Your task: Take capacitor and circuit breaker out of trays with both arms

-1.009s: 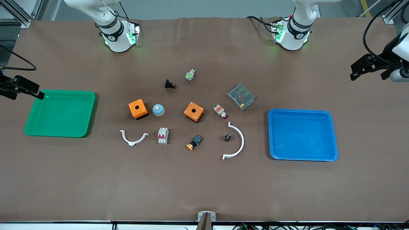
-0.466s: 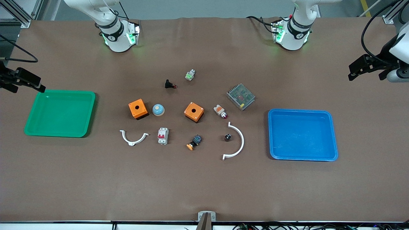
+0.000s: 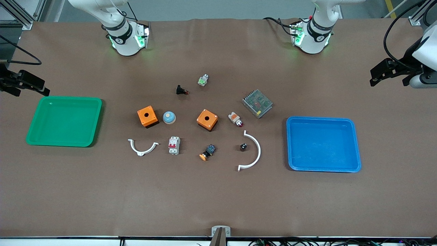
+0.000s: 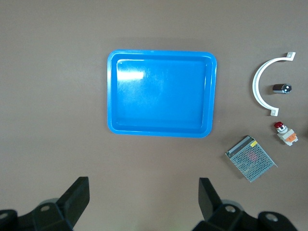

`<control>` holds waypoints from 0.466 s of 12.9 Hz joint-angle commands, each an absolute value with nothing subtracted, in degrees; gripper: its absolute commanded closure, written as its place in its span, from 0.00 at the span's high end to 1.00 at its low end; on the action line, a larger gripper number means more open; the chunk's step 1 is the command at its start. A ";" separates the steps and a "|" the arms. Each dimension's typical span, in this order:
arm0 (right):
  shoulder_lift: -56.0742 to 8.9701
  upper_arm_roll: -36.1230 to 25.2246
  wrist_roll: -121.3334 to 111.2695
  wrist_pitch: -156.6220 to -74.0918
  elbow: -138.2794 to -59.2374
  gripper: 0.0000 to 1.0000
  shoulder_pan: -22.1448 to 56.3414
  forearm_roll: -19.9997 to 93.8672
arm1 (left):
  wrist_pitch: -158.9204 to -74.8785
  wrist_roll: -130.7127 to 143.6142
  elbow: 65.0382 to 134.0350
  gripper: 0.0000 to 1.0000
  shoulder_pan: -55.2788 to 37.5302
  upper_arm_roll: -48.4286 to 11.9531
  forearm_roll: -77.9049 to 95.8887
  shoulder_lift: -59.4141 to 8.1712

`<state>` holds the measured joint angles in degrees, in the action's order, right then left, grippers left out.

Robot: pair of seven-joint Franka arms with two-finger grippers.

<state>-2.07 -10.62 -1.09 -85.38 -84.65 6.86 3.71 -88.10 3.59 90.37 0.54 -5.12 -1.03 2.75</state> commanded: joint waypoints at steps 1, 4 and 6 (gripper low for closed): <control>0.09 -10.02 -0.62 -85.25 -85.61 1.00 7.21 1.41 | -88.07 2.90 90.18 1.00 0.79 -5.36 -0.44 2.81; 0.53 -9.84 -0.70 -85.78 -85.61 1.00 7.56 0.88 | -88.07 3.08 89.65 1.00 0.70 -5.80 -0.62 2.20; 1.31 -9.49 -0.70 -86.57 -86.04 1.00 8.61 -0.52 | -87.37 3.25 89.03 1.00 0.53 -5.89 -0.70 1.67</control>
